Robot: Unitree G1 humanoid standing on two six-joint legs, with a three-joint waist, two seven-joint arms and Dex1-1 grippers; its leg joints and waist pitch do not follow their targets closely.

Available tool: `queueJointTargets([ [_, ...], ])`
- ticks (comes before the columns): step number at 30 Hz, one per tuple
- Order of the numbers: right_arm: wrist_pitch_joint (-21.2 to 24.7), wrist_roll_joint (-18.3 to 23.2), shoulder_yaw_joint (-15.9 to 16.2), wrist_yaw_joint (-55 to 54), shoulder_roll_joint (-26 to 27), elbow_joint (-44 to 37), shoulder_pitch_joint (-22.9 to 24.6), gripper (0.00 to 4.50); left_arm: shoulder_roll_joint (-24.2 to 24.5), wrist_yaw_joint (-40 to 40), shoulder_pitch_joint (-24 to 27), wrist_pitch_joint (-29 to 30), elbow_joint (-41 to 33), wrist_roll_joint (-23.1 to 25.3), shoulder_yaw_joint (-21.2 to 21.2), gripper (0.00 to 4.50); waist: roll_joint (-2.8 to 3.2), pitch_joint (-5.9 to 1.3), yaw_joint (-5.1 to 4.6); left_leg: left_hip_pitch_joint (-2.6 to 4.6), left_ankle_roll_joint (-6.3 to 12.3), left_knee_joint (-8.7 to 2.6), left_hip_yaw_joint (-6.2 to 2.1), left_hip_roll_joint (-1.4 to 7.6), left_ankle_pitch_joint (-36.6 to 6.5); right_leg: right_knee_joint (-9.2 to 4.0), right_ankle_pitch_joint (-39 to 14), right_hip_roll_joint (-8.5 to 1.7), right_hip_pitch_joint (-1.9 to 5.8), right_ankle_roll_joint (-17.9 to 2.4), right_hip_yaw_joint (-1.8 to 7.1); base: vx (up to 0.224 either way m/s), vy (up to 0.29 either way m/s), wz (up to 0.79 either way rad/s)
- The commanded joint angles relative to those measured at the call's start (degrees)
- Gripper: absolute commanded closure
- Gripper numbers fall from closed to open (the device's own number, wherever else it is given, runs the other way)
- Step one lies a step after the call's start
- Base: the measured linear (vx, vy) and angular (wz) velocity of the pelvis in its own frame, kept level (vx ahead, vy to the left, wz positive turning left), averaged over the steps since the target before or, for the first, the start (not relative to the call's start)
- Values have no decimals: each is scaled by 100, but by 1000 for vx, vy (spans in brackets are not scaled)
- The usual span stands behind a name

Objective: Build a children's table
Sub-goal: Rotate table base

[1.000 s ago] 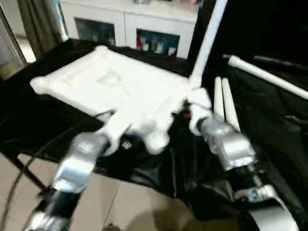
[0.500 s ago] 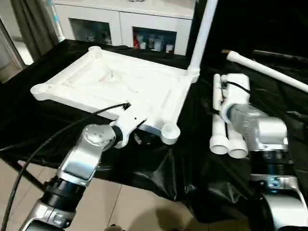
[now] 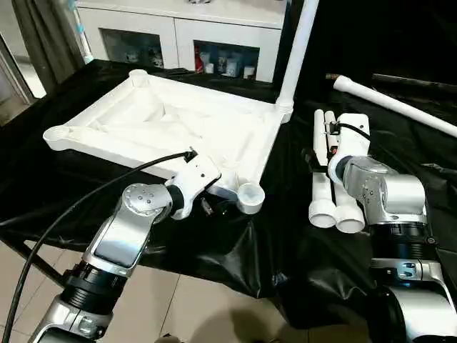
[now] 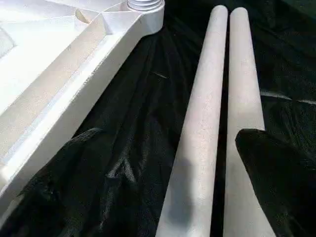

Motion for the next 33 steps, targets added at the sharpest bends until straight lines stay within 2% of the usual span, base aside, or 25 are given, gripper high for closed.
queueJointTargets([
  [1, 91, 30, -8, -26, -21, 25, -83, 1, 9, -19, -2, -39, -74, -28, -5, 0, 3, -424, 14, 7, 12, -387, 0, 47, -905, -449, -2013, -410, 348, -317, 291, 0, 0, 0],
  [12, 91, 30, -8, -26, -21, 25, -83, 1, 9, -19, -2, -39, -74, -28, -5, 0, 1, -421, 16, 16, 16, -384, 6, 41, -949, -468, -2145, -411, 343, -279, 290, 0, 0, 0],
  [13, 301, 50, -78, -98, -33, 67, -145, 1, 104, -200, 51, -132, -236, -180, 0, 0, 2, -421, 19, 13, 17, -388, 1, 40, -913, -462, -2117, -411, 347, -286, 290, 0, 0, 0],
  [14, 268, 92, -10, 71, -56, 424, -272, 1, 154, -403, 75, -94, -573, -425, 53, 0, -88, -425, 5, 2, 26, -393, 4, 47, -889, -451, -2104, -412, 360, -292, 287, 0, 0, 0],
  [15, 196, 134, 81, 264, -78, 787, -392, 1, 188, -581, 90, -37, -892, -654, 111, 0, -27, -432, 5, 17, -13, -381, -6, 73, -956, -411, -2090, -452, 343, -455, 292, 0, 0, 0],
  [16, 137, 144, 136, 359, -88, 934, -433, 1, 184, -629, 84, -6, -994, -730, 141, 0, -23, -422, 4, 29, -9, -375, 7, 72, -999, -425, -2062, -443, 325, -507, 297, 0, 0, 0],
  [17, 137, 143, 138, 359, -88, 933, -433, 1, 183, -627, 82, -8, -990, -730, 142, 0, -37, -405, 2, 2, 6, -377, 17, 68, -991, -423, -1984, -436, 345, -546, 300, 0, 0, 0],
  [21, 135, 132, 164, 371, -92, 935, -431, 1, 168, -590, 75, -15, -977, -732, 158, 0, -47, -408, 11, 9, 14, -378, 25, 58, -895, -428, -2059, -417, 347, -400, 302, 0, 0, 0],
  [25, 43, 123, 184, 420, -114, 1075, -501, 1, 231, -556, 101, 20, -1055, -830, 155, 0, -55, -413, 13, 7, -14, -381, 21, 58, -878, -422, -2087, -421, 350, -361, 302, 0, 0, 0],
  [29, -554, 154, 165, 491, -68, 1026, -460, 1, 202, -412, 126, 18, -1079, -884, 243, 0, -53, -417, 23, -1, -12, -376, 25, 60, -851, -415, -1993, -427, 351, -396, 303, 0, 0, 0],
  [32, -1772, 196, 188, 760, -5, 784, -240, 1, -73, 169, 33, -129, -840, -790, 555, 0, -59, -409, 10, -8, 13, -361, 38, 57, -925, -439, -2071, -429, 345, -362, 297, 0, 0, 0],
  [33, -2041, 236, 172, 849, 10, 567, -96, 1, -303, 747, -42, -237, -617, -697, 839, 0, -44, -406, 14, -13, 68, -356, 43, 43, -969, -469, -2162, -405, 351, -290, 286, 0, 0, 0],
])
